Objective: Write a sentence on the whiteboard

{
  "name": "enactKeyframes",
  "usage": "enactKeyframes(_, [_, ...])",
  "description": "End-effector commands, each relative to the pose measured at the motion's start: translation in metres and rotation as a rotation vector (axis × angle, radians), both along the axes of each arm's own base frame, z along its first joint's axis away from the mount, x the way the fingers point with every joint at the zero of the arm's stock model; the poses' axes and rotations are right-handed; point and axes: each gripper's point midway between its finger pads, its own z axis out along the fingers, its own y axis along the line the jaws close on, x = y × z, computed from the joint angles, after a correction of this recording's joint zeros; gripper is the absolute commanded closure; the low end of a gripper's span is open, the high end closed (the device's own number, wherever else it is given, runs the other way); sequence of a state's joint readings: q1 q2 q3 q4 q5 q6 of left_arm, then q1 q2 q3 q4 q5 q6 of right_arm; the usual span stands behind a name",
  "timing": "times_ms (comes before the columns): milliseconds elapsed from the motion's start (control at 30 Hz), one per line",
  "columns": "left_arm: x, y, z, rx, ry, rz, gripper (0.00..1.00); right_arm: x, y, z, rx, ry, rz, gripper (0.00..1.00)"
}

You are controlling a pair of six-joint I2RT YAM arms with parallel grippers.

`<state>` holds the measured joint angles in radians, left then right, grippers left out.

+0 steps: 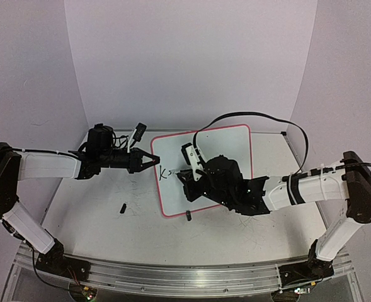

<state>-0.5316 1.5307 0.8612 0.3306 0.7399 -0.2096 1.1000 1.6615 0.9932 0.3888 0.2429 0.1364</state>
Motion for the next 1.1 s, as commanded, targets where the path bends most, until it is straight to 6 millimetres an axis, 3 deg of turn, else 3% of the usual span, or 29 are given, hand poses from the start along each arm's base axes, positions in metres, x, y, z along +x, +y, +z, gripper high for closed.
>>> enactKeyframes(0, [0.007,0.006,0.017,0.007,-0.106,0.037,1.00,0.009,0.008,0.009,0.037,-0.008,-0.012,1.00])
enactKeyframes(1067, [0.007,0.006,0.017,0.010,-0.110,0.041,1.00,-0.004,0.000,-0.025,-0.014,0.074,0.006,1.00])
